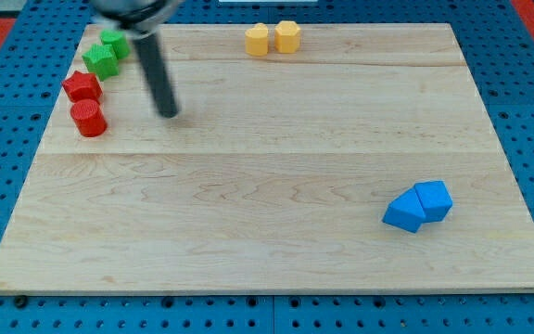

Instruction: Place yellow pentagon to the bottom of the red circle

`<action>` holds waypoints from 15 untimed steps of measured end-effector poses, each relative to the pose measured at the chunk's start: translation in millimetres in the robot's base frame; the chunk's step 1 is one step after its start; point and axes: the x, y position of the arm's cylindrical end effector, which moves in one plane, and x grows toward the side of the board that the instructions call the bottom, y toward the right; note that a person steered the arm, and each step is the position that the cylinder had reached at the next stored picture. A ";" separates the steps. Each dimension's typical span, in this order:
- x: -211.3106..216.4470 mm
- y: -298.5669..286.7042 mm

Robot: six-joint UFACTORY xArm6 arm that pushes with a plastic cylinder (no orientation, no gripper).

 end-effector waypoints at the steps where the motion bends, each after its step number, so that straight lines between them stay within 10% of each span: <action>1: -50.1 112.7; 2: -98.8 233.0; 4: -159.2 180.6; 11: -48.9 -70.0; 15: -23.4 -91.7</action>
